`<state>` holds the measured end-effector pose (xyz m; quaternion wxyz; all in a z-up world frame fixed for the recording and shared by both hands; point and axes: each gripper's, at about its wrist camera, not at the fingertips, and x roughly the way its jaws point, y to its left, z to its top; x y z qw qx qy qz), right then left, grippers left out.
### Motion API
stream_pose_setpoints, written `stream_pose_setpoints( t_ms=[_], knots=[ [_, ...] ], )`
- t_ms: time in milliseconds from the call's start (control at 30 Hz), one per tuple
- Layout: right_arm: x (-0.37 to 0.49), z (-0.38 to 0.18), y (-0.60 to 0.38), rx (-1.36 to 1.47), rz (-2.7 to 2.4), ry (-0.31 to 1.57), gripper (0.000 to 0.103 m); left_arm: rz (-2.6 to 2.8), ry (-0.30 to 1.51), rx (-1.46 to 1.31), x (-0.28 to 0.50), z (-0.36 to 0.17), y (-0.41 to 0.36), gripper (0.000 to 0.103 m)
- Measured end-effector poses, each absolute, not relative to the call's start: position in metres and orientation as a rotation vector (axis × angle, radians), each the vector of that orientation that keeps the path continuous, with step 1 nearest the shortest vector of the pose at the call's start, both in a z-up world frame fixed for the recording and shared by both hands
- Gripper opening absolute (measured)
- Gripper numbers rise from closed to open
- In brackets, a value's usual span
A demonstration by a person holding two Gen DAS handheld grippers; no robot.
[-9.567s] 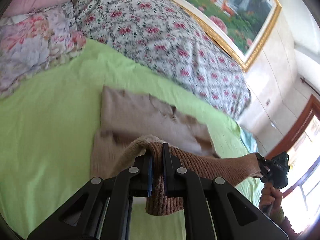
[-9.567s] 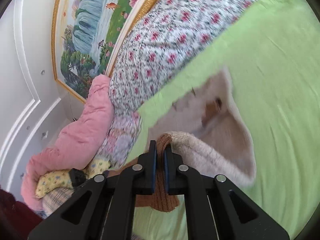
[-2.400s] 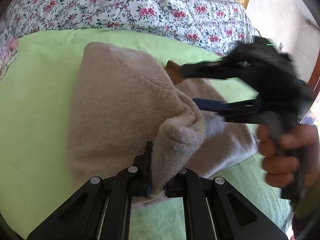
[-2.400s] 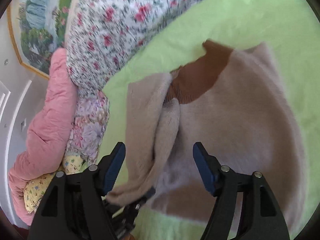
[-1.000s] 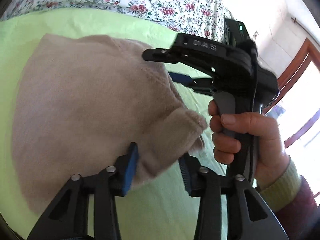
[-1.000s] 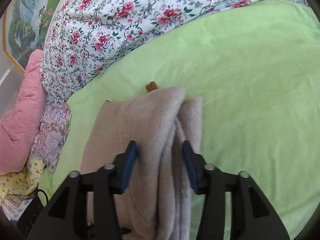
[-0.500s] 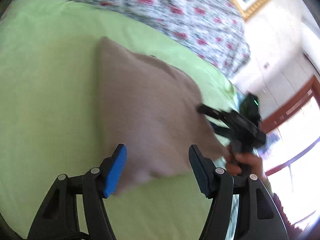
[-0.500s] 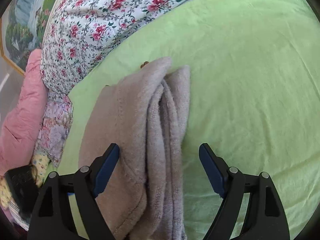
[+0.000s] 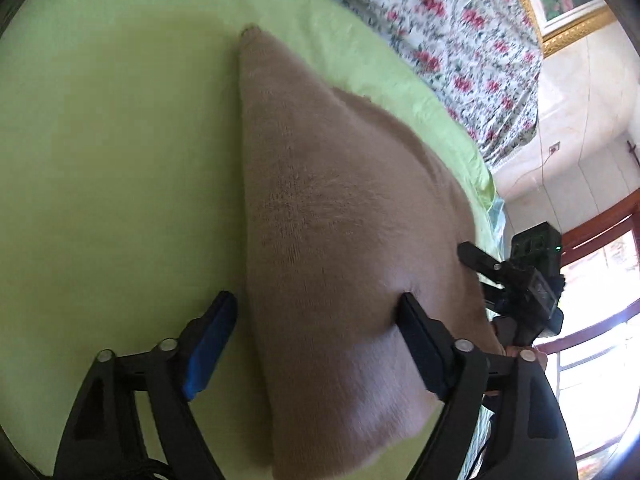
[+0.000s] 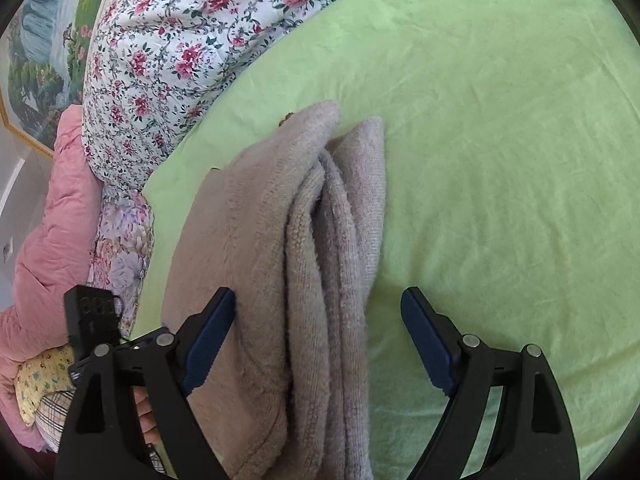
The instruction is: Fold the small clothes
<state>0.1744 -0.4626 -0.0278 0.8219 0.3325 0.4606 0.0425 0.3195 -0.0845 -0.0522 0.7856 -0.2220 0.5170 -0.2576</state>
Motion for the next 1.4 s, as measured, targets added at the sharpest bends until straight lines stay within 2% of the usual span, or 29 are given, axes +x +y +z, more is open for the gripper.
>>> stream_pose_setpoints(
  t_ms=[67, 100, 133, 167, 200, 233, 300, 400, 667, 867, 933, 1067, 1133, 1200, 1400],
  knots=[
    [0.178, -0.03, -0.46, 0.705, 0.094, 0.981, 0.086, -0.583, 1.107, -0.488, 0.324, -0.058, -0.087, 0.086],
    [0.18, -0.031, -0.458, 0.702, 0.099, 0.985, 0.086, -0.589, 1.091, -0.477, 0.326, -0.058, -0.088, 0.082],
    [0.184, -0.033, -0.453, 0.697, 0.111, 0.996, 0.083, -0.602, 1.084, -0.465, 0.327, -0.057, -0.091, 0.074],
    [0.186, -0.034, -0.45, 0.699, 0.125, 1.006, 0.074, -0.61, 1.09, -0.46, 0.327, -0.058, -0.092, 0.059],
    [0.188, -0.037, -0.446, 0.726, 0.15, 1.02, 0.049, -0.598, 1.094, -0.454, 0.327, -0.057, -0.093, 0.055],
    [0.188, -0.036, -0.444, 0.742, 0.132, 1.017, 0.046, -0.6, 1.087, -0.452, 0.325, -0.055, -0.092, 0.051],
    [0.183, -0.029, -0.438, 0.74, 0.121, 0.994, 0.039, -0.603, 1.067, -0.445, 0.313, -0.046, -0.085, 0.047],
    [0.167, -0.014, -0.421, 0.753, 0.157, 0.96, 0.034, -0.611, 1.036, -0.443, 0.287, -0.027, -0.066, 0.047],
    [0.117, -0.001, -0.326, 0.717, 0.361, 0.91, 0.034, -0.623, 0.962, -0.361, 0.18, 0.008, 0.017, 0.047],
    [0.101, -0.038, -0.277, 0.751, 0.417, 0.962, 0.034, -0.538, 1.036, -0.351, 0.143, -0.026, 0.049, 0.049],
    [0.099, -0.053, -0.272, 0.741, 0.38, 1.003, 0.038, -0.487, 1.049, -0.317, 0.136, -0.041, 0.05, 0.055],
    [0.096, -0.053, -0.273, 0.736, 0.328, 1.015, 0.047, -0.43, 1.001, -0.268, 0.123, -0.034, 0.044, 0.062],
    [0.094, -0.043, -0.275, 0.681, 0.271, 1.024, 0.06, -0.408, 0.996, -0.254, 0.119, -0.029, 0.044, 0.063],
    [0.092, -0.033, -0.28, 0.653, 0.221, 1.013, 0.063, -0.392, 0.988, -0.254, 0.117, -0.022, 0.05, 0.064],
    [0.095, 0.004, -0.298, 0.608, 0.13, 0.899, 0.063, -0.288, 0.918, -0.302, 0.124, 0.0, 0.082, 0.065]
  ],
)
